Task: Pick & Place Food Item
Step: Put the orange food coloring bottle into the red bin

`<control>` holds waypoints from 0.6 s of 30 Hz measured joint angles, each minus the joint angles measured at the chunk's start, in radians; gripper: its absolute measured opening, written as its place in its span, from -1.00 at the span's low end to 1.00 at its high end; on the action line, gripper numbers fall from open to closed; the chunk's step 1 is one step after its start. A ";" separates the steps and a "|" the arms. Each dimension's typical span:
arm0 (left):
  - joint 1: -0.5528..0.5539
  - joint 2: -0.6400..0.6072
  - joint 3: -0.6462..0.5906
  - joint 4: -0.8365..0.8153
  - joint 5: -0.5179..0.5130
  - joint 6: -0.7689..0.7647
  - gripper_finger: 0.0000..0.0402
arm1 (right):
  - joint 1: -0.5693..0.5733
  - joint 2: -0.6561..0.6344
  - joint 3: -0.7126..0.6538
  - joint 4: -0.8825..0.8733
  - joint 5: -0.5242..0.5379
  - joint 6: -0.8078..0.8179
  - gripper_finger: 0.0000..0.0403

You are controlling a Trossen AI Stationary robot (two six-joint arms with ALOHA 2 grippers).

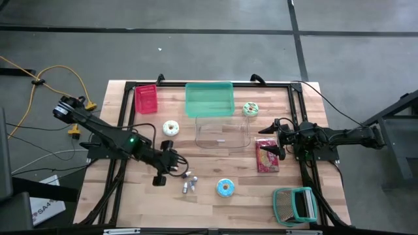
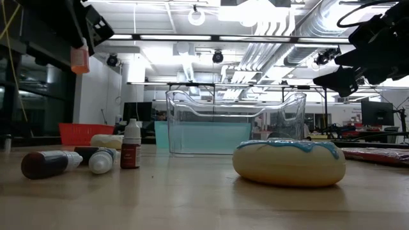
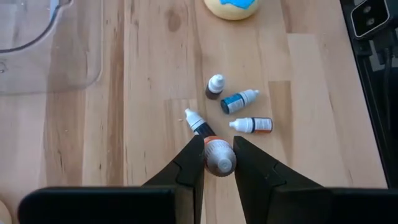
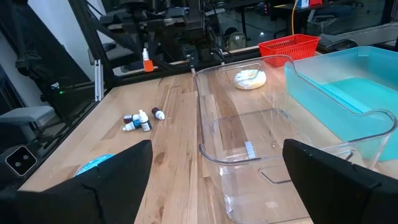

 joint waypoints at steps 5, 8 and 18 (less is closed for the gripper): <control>0.024 0.000 0.000 -0.003 -0.003 -0.001 -0.70 | 0.000 0.000 0.000 0.000 0.000 0.000 0.74; 0.065 0.000 0.000 -0.008 -0.003 -0.002 -0.70 | 0.000 0.000 0.000 0.000 0.000 0.000 0.74; 0.327 -0.050 0.000 -0.067 0.004 -0.054 -0.67 | 0.000 0.000 0.000 0.000 0.000 0.000 0.74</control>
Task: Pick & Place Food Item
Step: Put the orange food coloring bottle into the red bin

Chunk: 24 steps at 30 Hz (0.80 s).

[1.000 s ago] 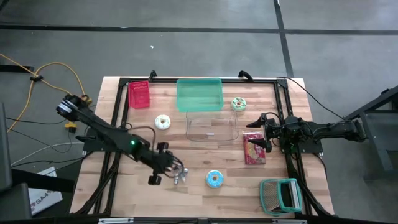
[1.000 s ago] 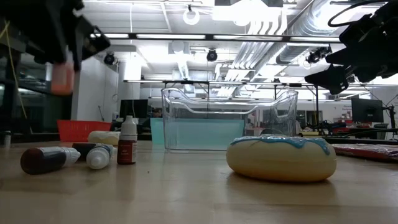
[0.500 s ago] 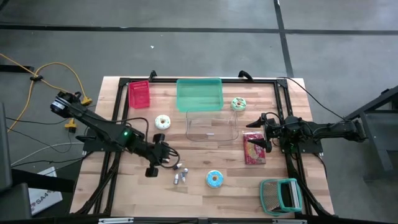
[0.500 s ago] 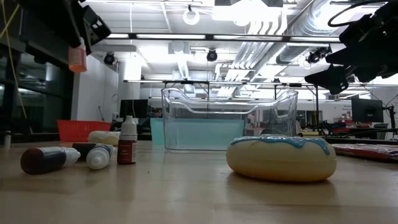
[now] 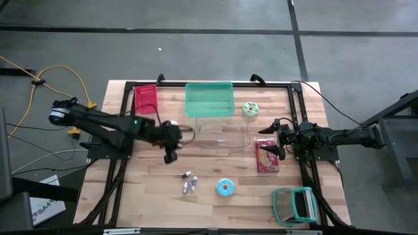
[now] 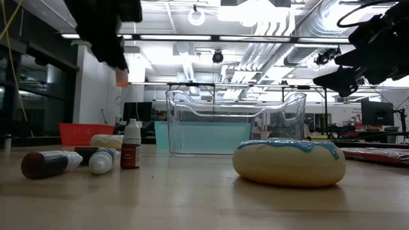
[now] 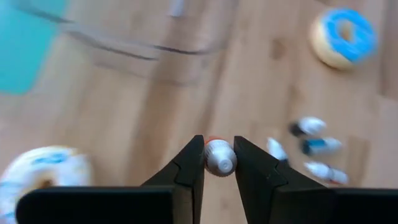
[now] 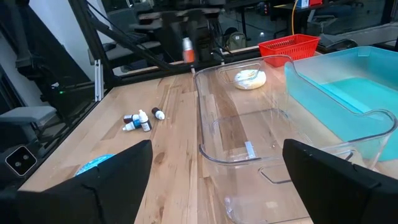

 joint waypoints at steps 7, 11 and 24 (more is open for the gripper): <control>0.261 -0.058 0.000 -0.097 0.001 0.003 -0.66 | 0.000 0.000 0.000 0.000 0.000 0.000 0.74; 0.408 -0.070 0.000 -0.153 0.001 -0.037 -0.66 | 0.000 0.000 0.000 0.000 0.000 0.000 0.74; 0.841 -0.070 0.000 -0.213 -0.021 -0.100 -0.66 | 0.000 0.000 0.000 0.000 0.000 0.000 0.74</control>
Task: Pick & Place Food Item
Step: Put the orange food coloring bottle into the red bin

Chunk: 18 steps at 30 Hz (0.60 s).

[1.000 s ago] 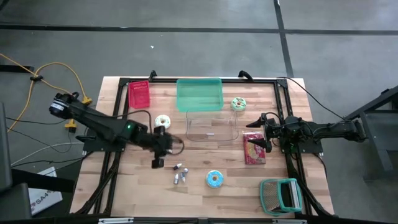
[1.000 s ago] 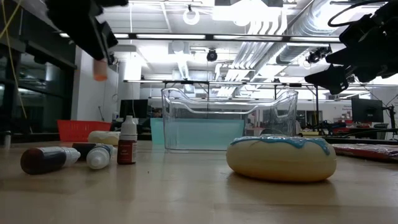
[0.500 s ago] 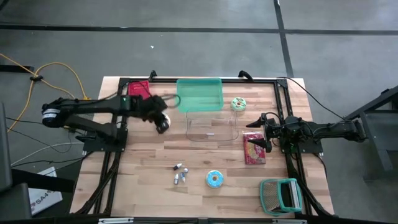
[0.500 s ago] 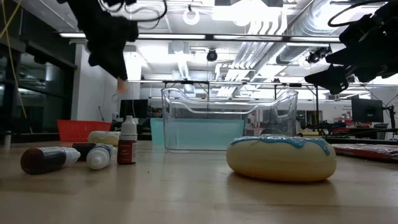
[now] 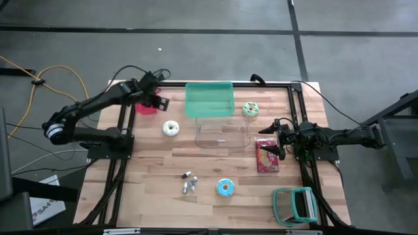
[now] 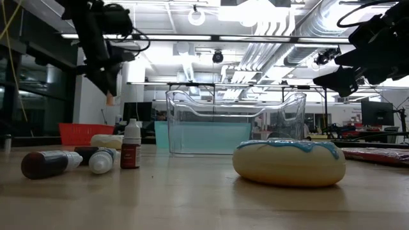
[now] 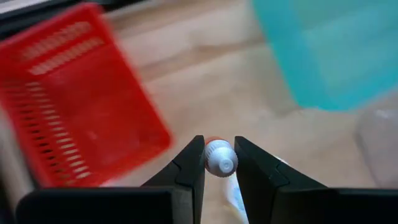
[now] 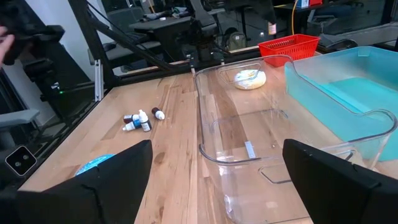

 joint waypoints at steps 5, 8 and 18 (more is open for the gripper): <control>0.115 0.000 0.000 -0.011 -0.085 0.000 -0.66 | 0.000 0.000 0.000 0.000 0.000 0.000 0.74; 0.168 0.000 0.000 -0.011 -0.105 0.000 -0.66 | 0.000 0.000 0.000 0.000 0.000 0.000 0.74; 0.211 0.023 0.000 0.004 -0.112 -0.019 -0.65 | 0.000 0.000 0.000 0.000 0.000 0.000 0.74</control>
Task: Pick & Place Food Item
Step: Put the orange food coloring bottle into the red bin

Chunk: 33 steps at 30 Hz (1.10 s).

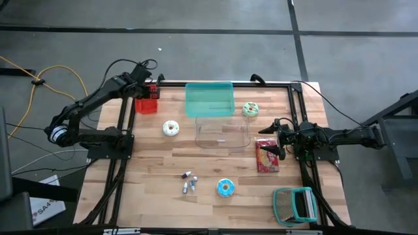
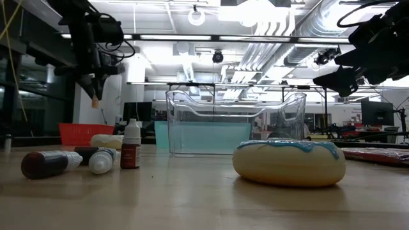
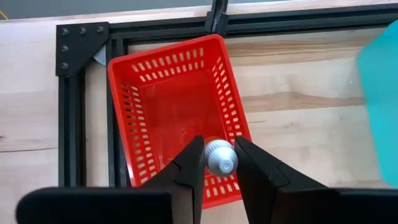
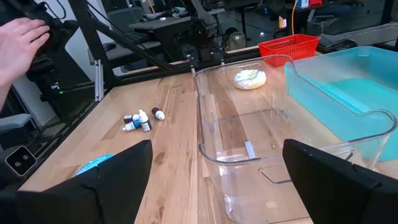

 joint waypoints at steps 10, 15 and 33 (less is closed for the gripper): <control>-0.038 0.154 -0.002 -0.006 0.006 -0.172 -0.65 | 0.000 0.000 0.000 0.000 0.000 0.000 0.74; -0.038 0.223 -0.002 -0.005 0.003 -0.197 -0.65 | 0.000 0.000 0.000 0.000 0.000 0.000 0.74; -0.056 0.364 -0.002 0.014 0.003 -0.224 -0.65 | 0.000 0.000 0.000 0.000 0.000 0.000 0.74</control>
